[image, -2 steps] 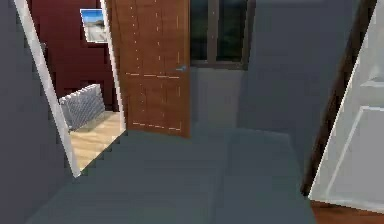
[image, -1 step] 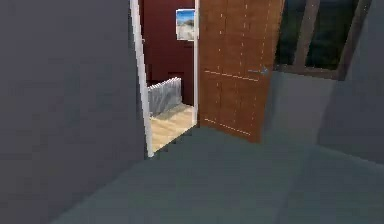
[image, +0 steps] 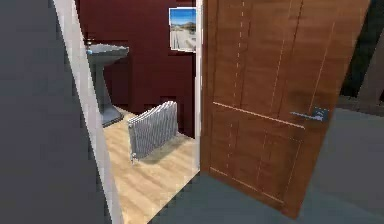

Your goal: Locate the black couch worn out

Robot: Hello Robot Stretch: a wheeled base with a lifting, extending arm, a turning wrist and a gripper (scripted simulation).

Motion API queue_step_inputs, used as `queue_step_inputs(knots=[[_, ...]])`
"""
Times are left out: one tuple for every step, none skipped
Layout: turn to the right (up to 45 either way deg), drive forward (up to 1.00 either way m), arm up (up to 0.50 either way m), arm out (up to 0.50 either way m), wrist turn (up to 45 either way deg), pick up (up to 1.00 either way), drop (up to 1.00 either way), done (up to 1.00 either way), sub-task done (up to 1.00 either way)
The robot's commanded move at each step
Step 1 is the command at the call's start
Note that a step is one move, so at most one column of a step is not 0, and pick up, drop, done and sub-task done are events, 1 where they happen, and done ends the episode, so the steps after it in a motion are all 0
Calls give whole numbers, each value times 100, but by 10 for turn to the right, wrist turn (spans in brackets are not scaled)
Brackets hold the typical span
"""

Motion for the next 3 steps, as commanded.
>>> queue_step_inputs(knots=[[0, 100, 0, 0, 0, 0, 0, 0, 0], [0, 25, 0, 0, 0, 0, 0, 0, 0], [-450, 0, 0, 0, 0, 0, 0, 0, 0]])
